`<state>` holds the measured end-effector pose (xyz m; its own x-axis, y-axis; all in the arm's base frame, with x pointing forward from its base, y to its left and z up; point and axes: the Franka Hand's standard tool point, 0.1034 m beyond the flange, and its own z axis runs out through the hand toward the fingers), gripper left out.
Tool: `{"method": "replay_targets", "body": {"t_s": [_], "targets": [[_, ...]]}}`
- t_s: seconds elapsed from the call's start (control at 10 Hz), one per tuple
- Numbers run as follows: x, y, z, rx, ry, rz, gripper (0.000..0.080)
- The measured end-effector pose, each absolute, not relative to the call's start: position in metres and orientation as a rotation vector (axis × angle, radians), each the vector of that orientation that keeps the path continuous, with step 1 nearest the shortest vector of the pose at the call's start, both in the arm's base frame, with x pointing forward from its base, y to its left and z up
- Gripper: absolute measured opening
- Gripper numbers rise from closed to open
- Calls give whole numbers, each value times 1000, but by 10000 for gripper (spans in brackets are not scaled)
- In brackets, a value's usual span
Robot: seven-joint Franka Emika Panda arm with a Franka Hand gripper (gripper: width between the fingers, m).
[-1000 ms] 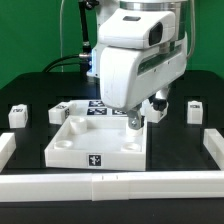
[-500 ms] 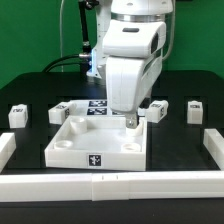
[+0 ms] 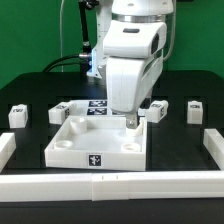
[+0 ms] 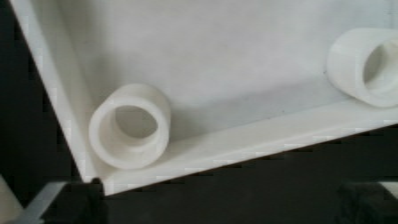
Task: Assemble one leg
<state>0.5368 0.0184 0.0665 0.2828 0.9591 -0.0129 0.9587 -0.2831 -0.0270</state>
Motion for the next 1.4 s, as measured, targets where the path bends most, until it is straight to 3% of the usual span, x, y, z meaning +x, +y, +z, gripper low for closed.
{"method": "replay_targets", "body": {"t_s": [0.4,0.9,1.2,1.4], "targets": [[455,-11,39,-2452,-1920,42,650],[450,-14,36,-2453,-1906,55,650],[455,-41,10,-2319,-2035,57,650],[452,-44,6,-2332,-2021,51,650]]}}
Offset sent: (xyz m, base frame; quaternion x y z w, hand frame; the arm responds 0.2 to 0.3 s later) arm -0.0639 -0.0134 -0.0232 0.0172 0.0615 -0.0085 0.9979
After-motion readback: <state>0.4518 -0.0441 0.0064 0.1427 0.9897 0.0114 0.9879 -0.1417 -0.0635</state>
